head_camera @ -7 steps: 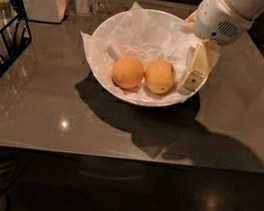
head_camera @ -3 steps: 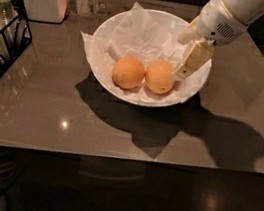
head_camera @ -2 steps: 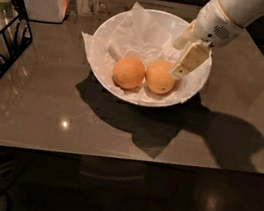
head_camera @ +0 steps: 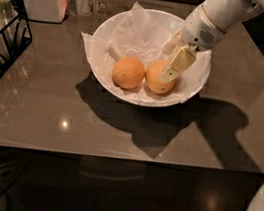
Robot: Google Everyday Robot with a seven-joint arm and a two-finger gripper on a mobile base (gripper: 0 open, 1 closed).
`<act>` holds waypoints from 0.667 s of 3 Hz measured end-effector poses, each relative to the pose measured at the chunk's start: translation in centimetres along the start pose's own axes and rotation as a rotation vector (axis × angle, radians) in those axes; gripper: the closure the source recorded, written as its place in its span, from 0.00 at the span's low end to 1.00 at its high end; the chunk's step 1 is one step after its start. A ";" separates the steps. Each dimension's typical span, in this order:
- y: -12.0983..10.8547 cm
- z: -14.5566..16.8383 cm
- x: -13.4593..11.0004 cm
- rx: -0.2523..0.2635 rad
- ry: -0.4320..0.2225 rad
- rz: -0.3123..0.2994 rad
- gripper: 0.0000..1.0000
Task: Pick orange from white bowl
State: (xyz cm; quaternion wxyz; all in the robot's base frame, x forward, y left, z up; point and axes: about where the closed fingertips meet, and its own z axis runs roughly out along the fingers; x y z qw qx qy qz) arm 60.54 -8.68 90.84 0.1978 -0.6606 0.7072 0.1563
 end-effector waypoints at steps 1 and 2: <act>-0.5 1.8 0.0 -0.049 -0.004 0.008 0.26; -0.9 3.4 0.2 -0.093 -0.004 0.022 0.24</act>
Offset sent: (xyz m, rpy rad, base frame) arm 0.0082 0.0125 -0.0423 -0.0036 0.1722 0.0493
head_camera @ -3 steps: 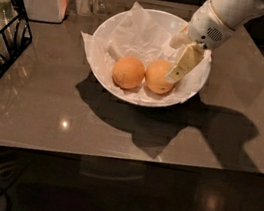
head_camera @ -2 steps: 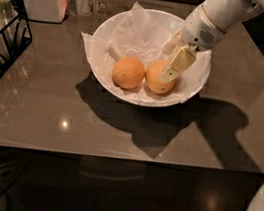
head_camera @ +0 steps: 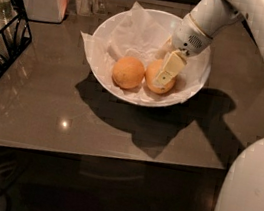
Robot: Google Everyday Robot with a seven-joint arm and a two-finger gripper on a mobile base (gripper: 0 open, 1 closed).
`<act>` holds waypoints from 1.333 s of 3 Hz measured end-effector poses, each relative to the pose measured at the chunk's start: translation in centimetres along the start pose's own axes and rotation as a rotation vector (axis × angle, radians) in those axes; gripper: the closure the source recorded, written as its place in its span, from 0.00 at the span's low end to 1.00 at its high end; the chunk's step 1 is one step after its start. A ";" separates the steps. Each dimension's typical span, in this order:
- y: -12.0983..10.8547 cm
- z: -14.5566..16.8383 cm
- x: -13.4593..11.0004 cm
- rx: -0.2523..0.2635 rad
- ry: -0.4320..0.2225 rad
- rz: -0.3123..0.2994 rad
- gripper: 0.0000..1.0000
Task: Pick orange from white bowl
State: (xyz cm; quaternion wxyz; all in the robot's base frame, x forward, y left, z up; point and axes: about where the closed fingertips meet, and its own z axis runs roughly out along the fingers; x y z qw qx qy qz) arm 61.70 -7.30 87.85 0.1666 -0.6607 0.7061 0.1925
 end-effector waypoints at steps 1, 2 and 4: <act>-0.3 1.0 0.3 -0.026 -0.003 0.018 0.24; -0.3 1.5 0.7 -0.038 -0.006 0.035 0.27; -0.4 1.9 0.9 -0.047 -0.003 0.046 0.69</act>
Offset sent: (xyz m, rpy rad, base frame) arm -0.0105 -0.0093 -0.0210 -0.0069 0.1081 -0.0087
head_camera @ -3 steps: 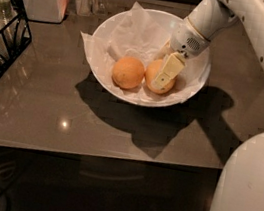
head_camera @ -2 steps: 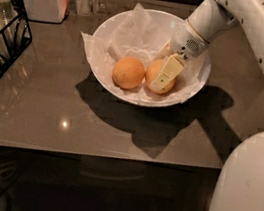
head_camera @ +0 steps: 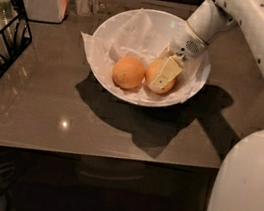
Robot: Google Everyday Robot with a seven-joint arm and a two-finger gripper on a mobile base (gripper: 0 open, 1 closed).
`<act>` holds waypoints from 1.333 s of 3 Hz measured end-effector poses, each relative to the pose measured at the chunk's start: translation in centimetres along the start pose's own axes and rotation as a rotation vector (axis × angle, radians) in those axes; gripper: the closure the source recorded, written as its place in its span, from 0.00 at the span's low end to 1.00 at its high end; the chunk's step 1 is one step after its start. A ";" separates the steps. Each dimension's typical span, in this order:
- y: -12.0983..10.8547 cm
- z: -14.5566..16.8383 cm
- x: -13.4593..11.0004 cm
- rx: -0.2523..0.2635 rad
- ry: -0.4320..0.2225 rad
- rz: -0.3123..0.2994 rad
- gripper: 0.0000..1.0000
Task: Pick orange from white bowl
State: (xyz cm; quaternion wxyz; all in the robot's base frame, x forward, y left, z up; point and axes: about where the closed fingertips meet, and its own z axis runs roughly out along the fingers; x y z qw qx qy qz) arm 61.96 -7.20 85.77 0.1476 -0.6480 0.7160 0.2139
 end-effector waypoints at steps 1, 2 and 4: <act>0.0 0.0 0.0 0.006 -0.002 -0.001 0.92; 0.5 -1.0 -0.4 0.046 -0.006 -0.018 1.00; 1.8 -4.2 -1.4 0.175 0.006 -0.057 1.00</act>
Offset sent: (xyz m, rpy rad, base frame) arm -0.0182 -0.0099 0.0322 -0.0106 -0.0932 -0.0035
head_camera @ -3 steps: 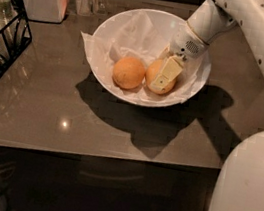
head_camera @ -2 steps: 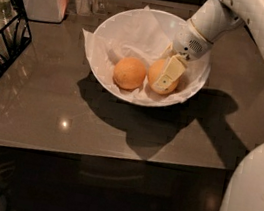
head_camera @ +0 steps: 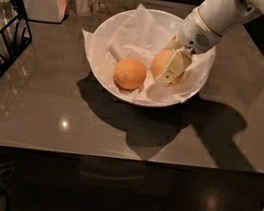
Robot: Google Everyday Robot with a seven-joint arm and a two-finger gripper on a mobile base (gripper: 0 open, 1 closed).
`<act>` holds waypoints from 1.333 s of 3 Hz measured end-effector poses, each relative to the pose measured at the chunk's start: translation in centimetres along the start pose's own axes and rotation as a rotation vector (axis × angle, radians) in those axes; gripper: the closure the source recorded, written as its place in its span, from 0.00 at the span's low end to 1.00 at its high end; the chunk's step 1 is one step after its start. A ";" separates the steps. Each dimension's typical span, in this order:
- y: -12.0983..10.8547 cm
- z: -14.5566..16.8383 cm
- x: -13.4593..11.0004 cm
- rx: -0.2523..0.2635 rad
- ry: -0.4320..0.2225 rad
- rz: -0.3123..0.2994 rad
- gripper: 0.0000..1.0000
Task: Pick orange from white bowl
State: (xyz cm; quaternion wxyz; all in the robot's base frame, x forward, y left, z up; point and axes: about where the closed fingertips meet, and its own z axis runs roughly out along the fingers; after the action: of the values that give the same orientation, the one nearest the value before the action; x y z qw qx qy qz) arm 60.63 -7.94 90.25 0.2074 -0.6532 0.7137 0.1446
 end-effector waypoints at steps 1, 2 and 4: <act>0.3 -0.8 -0.2 0.027 -0.002 -0.006 1.00; 2.4 -2.8 -0.7 0.041 -0.052 -0.027 1.00; 11.1 -10.7 -2.2 0.239 -0.163 -0.083 1.00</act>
Offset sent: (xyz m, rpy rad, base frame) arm -0.0626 -0.0156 0.0554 0.1133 -0.0838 0.0191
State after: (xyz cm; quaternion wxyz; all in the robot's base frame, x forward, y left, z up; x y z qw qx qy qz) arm 48.58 -9.94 99.93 0.3466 -0.6391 0.6789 0.1026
